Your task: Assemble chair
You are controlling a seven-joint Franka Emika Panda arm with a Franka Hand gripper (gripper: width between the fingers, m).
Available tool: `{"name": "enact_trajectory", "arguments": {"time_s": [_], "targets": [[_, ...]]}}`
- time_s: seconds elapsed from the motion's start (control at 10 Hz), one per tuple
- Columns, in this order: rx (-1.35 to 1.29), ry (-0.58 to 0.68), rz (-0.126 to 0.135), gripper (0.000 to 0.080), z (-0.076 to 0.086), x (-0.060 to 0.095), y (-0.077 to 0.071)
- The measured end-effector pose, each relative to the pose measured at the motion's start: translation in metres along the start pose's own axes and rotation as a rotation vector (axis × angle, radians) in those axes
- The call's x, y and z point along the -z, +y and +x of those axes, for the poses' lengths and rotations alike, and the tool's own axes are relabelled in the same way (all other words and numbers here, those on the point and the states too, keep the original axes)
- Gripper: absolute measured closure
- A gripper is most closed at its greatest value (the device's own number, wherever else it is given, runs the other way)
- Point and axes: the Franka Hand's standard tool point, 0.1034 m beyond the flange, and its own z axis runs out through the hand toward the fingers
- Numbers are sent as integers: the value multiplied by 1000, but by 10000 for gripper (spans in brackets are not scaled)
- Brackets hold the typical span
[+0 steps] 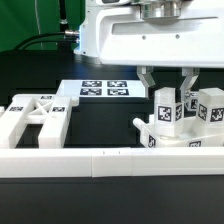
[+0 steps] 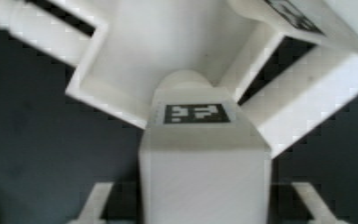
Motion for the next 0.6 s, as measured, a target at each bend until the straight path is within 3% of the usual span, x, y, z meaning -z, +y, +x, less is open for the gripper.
{"name": "enact_trajectory", "arguments": {"time_s": [0.6], "targets": [[-436,-6,6,512,-1,-1,-2]]}}
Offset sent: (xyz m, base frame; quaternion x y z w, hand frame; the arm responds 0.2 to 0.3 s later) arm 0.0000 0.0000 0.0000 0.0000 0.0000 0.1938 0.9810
